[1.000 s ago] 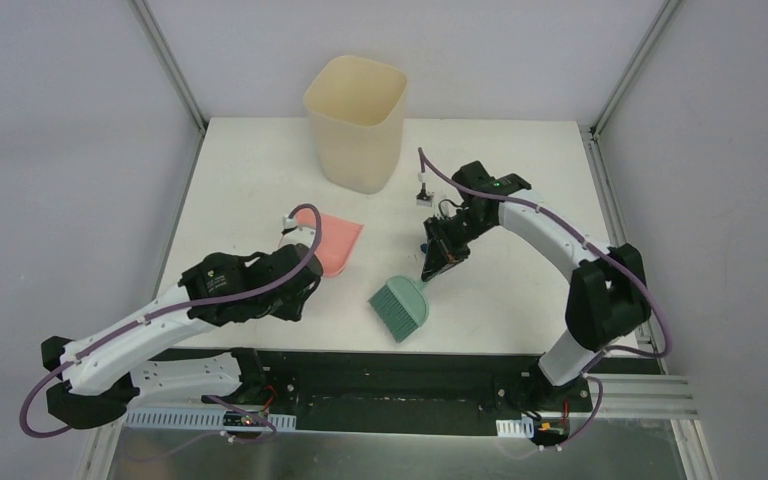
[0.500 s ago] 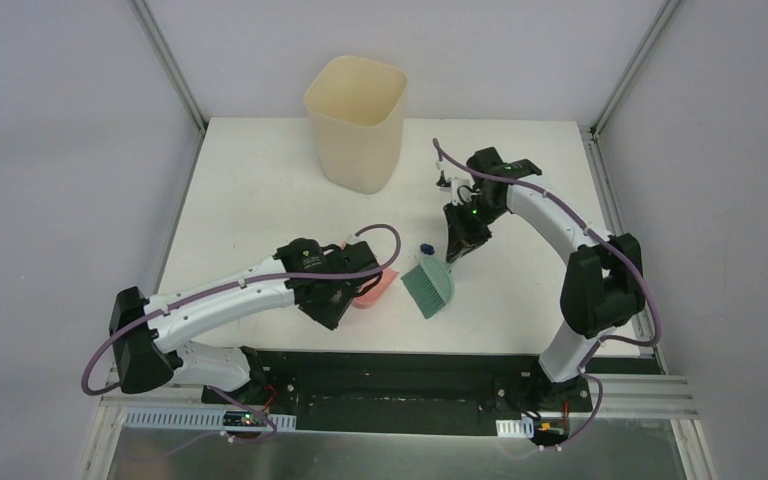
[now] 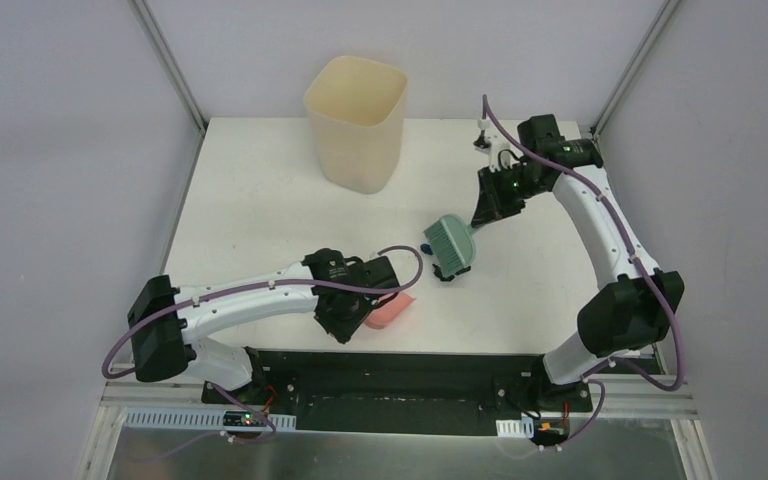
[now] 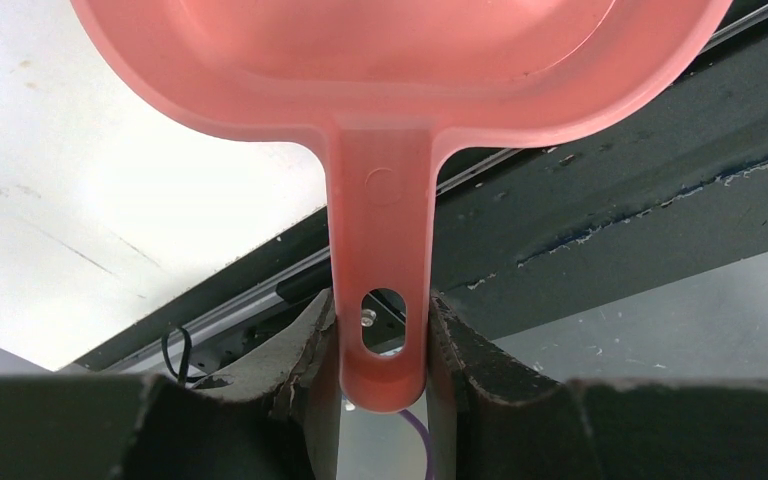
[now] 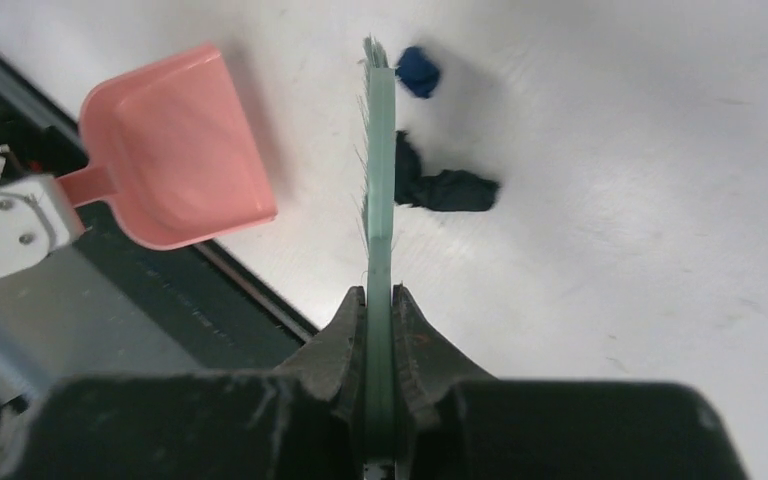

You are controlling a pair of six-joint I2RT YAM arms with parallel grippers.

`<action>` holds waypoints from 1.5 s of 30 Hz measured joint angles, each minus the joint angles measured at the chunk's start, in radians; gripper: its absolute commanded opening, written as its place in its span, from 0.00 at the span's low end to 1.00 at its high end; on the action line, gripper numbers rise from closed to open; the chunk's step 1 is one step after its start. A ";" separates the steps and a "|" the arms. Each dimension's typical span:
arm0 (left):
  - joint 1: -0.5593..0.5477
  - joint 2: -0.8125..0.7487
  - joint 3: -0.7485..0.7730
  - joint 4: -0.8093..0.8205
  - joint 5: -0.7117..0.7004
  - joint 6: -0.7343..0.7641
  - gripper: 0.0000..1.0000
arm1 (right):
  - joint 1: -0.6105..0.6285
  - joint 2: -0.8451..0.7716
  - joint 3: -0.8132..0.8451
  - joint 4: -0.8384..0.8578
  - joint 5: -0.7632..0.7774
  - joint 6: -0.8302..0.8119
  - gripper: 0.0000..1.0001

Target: Sweep away the paper scraps from the table

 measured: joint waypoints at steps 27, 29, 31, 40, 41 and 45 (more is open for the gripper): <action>-0.019 0.461 0.223 0.077 0.082 0.161 0.10 | 0.194 0.069 -0.091 0.070 0.313 0.016 0.00; -0.019 0.469 0.225 0.078 0.085 0.164 0.10 | 0.200 0.061 -0.092 0.037 0.245 0.032 0.00; -0.019 0.471 0.225 0.077 0.085 0.165 0.10 | 0.206 0.039 -0.095 0.001 0.195 0.044 0.00; -0.019 0.462 0.225 0.063 0.085 0.158 0.10 | 0.177 -0.015 0.011 -0.107 0.163 0.050 0.00; -0.019 0.455 0.224 0.057 0.085 0.155 0.10 | 0.172 -0.015 0.023 -0.105 0.170 0.049 0.00; -0.019 0.396 0.214 0.015 0.085 0.134 0.10 | 0.161 -0.014 0.051 -0.048 0.235 0.031 0.00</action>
